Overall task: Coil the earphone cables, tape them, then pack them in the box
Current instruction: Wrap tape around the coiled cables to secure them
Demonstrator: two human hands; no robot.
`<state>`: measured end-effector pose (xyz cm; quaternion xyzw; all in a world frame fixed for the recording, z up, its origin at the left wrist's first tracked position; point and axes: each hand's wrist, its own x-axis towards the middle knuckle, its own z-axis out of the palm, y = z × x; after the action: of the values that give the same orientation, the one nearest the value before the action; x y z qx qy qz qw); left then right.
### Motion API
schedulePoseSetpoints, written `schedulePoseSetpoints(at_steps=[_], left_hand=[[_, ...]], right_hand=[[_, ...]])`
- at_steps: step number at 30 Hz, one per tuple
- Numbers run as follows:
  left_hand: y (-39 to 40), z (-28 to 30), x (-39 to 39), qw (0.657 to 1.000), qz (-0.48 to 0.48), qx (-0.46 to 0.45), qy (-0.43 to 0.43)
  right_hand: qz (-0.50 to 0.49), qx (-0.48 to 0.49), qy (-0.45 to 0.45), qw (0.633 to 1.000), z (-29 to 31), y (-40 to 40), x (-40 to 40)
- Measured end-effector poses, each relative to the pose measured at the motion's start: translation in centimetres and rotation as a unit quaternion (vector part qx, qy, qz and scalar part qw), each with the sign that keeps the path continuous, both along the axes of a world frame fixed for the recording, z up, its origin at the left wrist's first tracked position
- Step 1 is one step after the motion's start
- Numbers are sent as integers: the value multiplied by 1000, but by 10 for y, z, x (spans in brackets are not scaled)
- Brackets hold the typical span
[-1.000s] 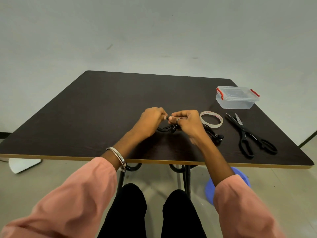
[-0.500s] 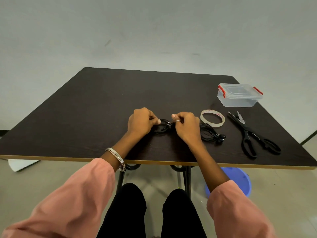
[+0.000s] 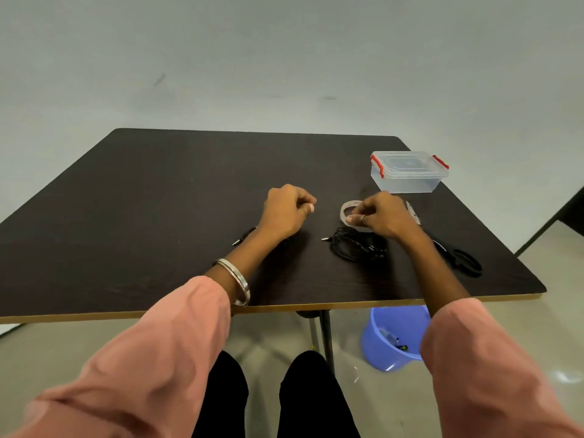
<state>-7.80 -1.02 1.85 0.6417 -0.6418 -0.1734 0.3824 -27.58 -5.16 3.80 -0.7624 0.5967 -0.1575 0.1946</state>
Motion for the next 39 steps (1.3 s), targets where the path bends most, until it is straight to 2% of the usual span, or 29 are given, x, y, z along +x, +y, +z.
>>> schedulePoseSetpoints(at_steps=[5,10,18,24,27,29,33,39], left_hand=[[-22,-4,-29,995,-37,64,-74],[-29,-4,-38,992,-31,61,-109],[-29,-3,-36,995,-1,-14,-94],[-30,3,-21,990,-47,20,-134],[-31,6,-13,988,-105,51,-99],[-30,8,-10,986,-147,68,-40],[-26,10,-6,981,-166,73,70],[-27,6,-2,975,-166,116,91]], right_hand=[[10,-9,75,997,-6,-8,5],[20,-32,34,999,-9,-6,0],[31,-80,-10,996,-5,-4,4],[38,-114,6,993,5,0,4],[52,-115,16,992,12,2,3],[60,-116,22,991,15,3,2],[76,-110,2,991,16,1,-3],[82,-111,-5,990,15,-1,-7]])
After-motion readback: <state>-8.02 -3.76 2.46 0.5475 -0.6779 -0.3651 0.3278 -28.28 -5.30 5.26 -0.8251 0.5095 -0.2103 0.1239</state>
